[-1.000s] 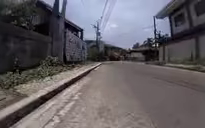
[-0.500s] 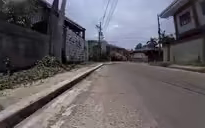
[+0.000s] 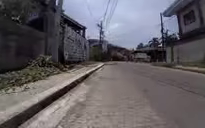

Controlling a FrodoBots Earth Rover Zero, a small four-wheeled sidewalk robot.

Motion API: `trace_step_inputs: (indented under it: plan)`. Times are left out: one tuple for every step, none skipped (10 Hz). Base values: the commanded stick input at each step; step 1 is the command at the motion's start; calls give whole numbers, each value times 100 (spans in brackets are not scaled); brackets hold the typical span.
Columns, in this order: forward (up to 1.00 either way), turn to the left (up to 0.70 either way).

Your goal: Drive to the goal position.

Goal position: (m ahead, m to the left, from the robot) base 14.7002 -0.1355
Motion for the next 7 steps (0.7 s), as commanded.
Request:
trace_step_inputs:
  plan:
    - [100,0]
    - [100,0]
    - [100,0]
    - [100,0]
    - [100,0]
    - [100,0]
    - [100,0]
